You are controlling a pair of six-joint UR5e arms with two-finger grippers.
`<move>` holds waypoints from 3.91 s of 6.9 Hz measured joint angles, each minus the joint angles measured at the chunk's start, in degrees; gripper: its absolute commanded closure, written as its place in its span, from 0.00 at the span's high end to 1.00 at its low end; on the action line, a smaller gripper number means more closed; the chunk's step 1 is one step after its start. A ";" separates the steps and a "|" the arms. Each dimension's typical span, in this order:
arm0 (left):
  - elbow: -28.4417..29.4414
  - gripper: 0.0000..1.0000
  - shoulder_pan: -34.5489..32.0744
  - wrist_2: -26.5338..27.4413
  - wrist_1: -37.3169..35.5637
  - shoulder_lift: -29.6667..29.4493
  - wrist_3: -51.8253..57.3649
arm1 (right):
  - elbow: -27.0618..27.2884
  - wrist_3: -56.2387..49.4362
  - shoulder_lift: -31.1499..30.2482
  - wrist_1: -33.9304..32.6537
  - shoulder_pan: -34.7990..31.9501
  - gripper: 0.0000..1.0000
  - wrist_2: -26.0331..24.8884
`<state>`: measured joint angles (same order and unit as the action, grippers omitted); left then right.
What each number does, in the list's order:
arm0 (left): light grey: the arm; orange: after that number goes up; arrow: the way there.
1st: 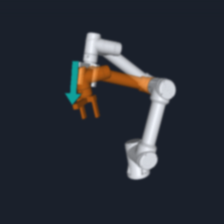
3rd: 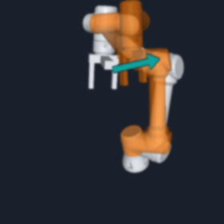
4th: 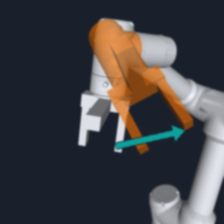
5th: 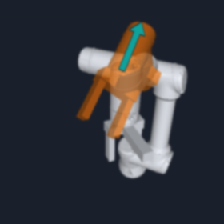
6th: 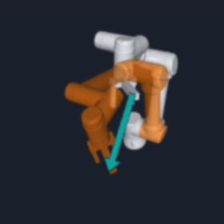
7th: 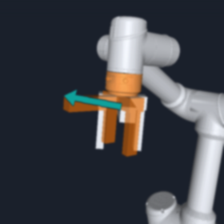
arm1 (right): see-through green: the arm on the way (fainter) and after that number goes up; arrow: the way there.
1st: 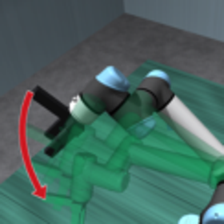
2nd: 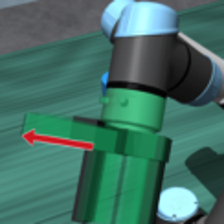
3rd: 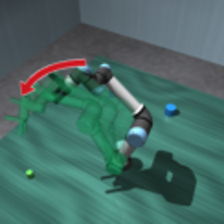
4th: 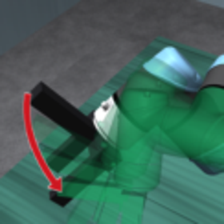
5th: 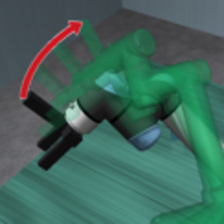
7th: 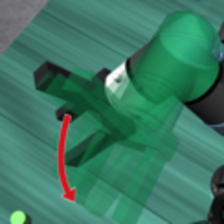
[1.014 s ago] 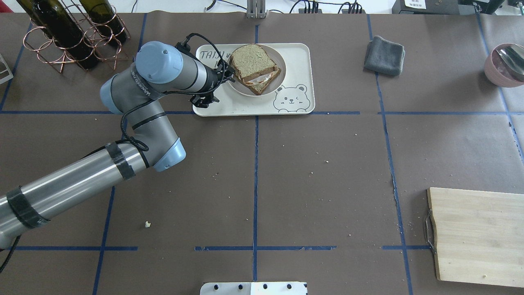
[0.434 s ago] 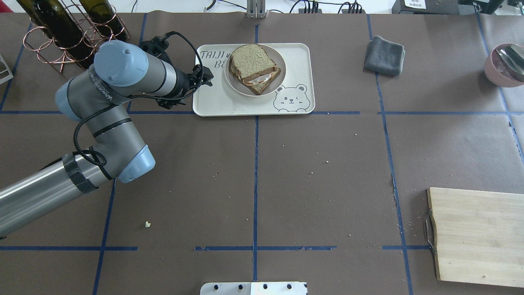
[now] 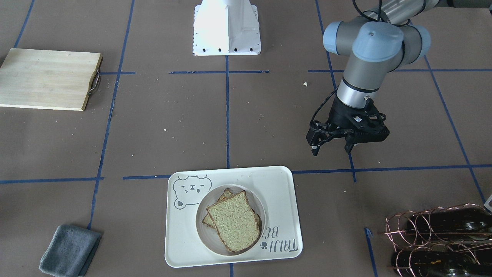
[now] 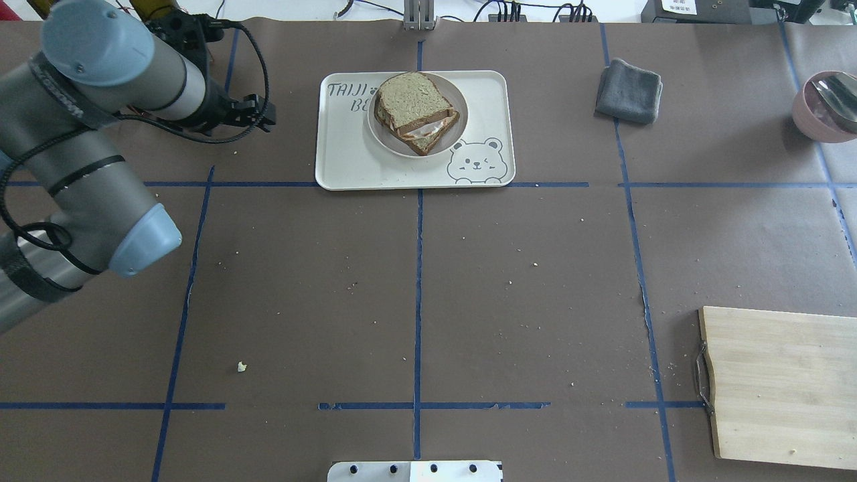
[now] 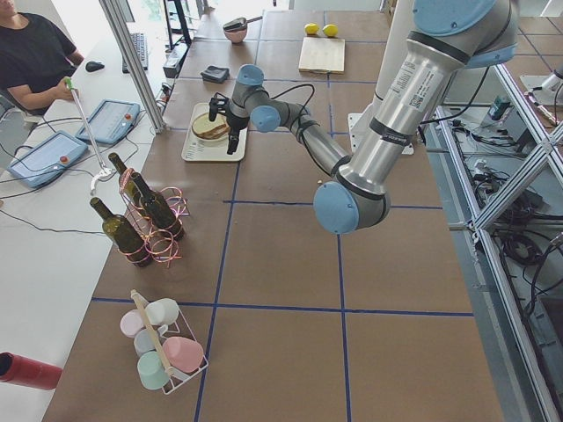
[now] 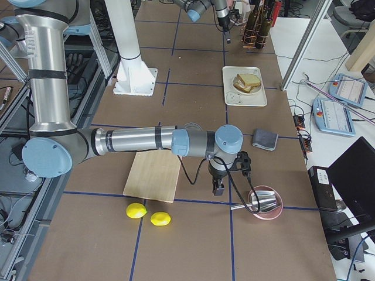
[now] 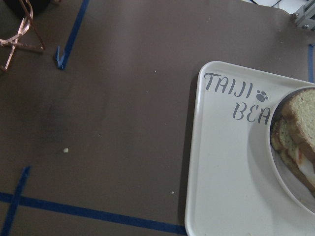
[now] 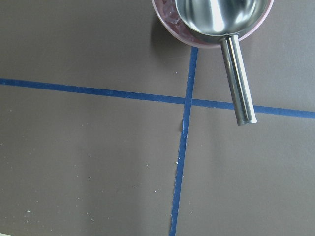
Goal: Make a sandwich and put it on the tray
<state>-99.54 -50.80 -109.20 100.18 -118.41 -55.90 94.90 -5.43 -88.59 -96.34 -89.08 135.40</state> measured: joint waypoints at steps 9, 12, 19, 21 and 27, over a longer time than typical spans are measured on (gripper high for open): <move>1.65 1.00 -27.16 -14.43 -10.20 19.13 52.52 | -0.55 0.26 0.06 3.17 -0.30 1.00 -0.01; 5.24 1.00 -34.15 -21.63 -17.01 21.38 59.65 | -1.01 0.36 0.01 3.11 -0.30 1.00 0.38; 6.98 1.00 -38.18 -26.15 -16.52 25.58 62.81 | -5.09 0.14 -0.75 3.16 -1.93 1.00 4.12; 7.11 1.00 -38.40 -26.00 -16.02 26.55 63.70 | -5.08 0.10 -0.75 3.23 -1.97 1.00 4.03; 7.50 1.00 -38.34 -26.06 -12.04 29.04 62.80 | -4.86 0.09 -0.64 3.26 -2.13 1.00 4.00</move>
<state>-92.04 -89.14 -135.26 88.14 -89.36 6.90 90.04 -5.34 -89.23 -93.07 -91.21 139.39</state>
